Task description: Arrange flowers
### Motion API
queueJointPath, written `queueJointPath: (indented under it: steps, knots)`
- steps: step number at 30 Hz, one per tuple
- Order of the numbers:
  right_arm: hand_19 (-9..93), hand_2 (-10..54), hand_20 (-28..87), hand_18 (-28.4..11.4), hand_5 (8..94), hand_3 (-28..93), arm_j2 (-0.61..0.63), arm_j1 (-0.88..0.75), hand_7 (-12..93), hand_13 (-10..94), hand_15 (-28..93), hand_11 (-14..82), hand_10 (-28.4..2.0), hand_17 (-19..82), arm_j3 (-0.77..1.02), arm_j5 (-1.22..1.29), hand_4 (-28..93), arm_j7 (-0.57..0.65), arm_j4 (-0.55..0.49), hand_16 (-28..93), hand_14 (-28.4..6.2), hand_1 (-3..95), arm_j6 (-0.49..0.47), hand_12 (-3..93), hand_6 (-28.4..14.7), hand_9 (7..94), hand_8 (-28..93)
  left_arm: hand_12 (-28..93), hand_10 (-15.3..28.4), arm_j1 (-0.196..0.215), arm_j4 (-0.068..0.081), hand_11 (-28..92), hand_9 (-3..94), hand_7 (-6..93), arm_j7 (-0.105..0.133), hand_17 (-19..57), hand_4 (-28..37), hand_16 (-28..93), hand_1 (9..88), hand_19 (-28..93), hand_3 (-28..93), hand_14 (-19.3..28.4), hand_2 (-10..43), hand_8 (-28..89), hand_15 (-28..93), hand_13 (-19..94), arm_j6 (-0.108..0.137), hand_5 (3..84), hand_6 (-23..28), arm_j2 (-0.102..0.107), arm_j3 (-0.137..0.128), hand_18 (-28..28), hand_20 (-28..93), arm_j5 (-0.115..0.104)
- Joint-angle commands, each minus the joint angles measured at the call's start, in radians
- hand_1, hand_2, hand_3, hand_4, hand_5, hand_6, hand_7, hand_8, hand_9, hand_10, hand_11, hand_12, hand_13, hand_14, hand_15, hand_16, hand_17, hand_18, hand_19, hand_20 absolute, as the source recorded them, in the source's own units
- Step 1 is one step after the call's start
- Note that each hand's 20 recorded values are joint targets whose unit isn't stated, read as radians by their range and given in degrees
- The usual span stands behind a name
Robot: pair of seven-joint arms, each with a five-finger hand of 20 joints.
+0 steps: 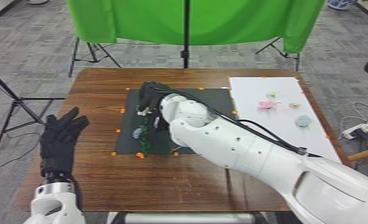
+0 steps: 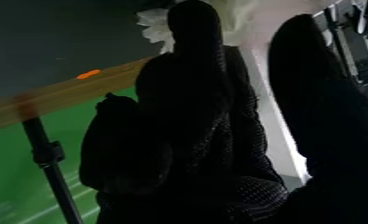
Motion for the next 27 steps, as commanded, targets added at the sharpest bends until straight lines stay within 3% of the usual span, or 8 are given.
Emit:
queueJointPath:
  steps: [1,5,6,9,13,19,27]
  knots:
    - [93,-9.5,48,-10.3,56.3,62,0.098,0.017,13,91,52,18.6,-14.4,64,0.049,-0.041,-16,0.025,-0.146,35,-2.5,41.6,-0.133,19.7,1.5,83.2,-10,15,13.8,0.017,0.001,20,47.2,10.8,-0.010,1.8,-28.3,2,16.7,7,58,17.0,12.3,-5,23,33,-0.010,47.3,4.9,-0.014,-0.005,13.1,19,0.002]
    - [93,-9.5,48,-10.7,55.9,62,0.291,-0.054,12,91,52,19.7,-14.1,64,0.165,-0.091,-15,0.048,-0.396,36,-2.7,39.2,-0.150,20.5,1.3,84.0,-10,15,13.8,0.030,-0.001,20,47.1,10.9,-0.021,1.8,-28.3,2,16.5,7,58,17.0,12.0,-5,23,33,-0.007,47.1,4.7,-0.022,-0.013,13.2,19,0.005]
    - [93,-9.5,48,-11.2,56.6,61,0.347,-0.077,12,91,51,20.1,-13.8,64,0.201,-0.097,-15,0.058,-0.454,36,-2.9,39.1,-0.150,21.0,1.1,83.1,-10,15,13.8,0.022,0.004,20,47.1,10.9,-0.022,1.8,-28.3,2,16.4,7,59,17.0,11.9,-5,23,33,-0.007,47.1,4.7,-0.022,-0.011,13.2,19,0.004]
    - [93,-9.5,48,-13.3,60.8,61,0.508,-0.209,12,87,52,19.9,-14.6,59,0.349,-0.117,-14,0.099,-0.629,36,-5.2,39.0,-0.154,21.6,-0.1,79.2,-9,15,13.8,0.033,-0.001,20,47.1,11.0,-0.025,1.7,-28.3,2,16.4,8,59,17.0,11.5,-5,23,33,-0.007,47.0,4.7,-0.027,-0.016,13.2,19,0.007]
    - [93,-9.5,47,-15.0,63.9,61,0.667,-0.444,12,82,53,17.7,-16.2,55,0.580,-0.168,-14,0.145,-0.772,35,-7.6,39.8,-0.154,21.8,-0.6,73.5,-8,15,13.8,0.052,-0.009,20,47.1,11.2,-0.026,1.7,-28.3,2,16.1,8,60,16.9,10.6,-5,23,33,-0.009,47.0,4.6,-0.031,-0.027,13.2,19,0.009]
    - [93,-9.5,47,-14.6,58.9,61,0.753,-0.712,10,81,53,14.3,-18.0,55,0.819,-0.279,-13,0.247,-0.773,34,-7.2,38.9,-0.148,22.1,-1.7,65.1,-7,15,13.7,0.065,-0.018,20,46.9,11.3,-0.027,1.7,-28.3,2,16.9,8,61,17.0,9.5,-5,24,33,-0.012,46.9,4.6,-0.034,-0.033,13.3,19,0.013]
    - [93,-9.5,48,-14.6,52.8,61,0.745,-0.855,8,78,55,12.2,-19.0,54,0.953,-0.239,-14,0.318,-0.672,34,-8.3,36.9,-0.151,22.1,-2.6,58.8,-6,15,13.6,0.068,-0.020,20,46.8,11.6,-0.033,1.6,-28.3,2,17.4,8,61,16.8,9.1,-5,24,33,-0.017,46.8,4.4,-0.031,-0.027,13.3,19,0.018]
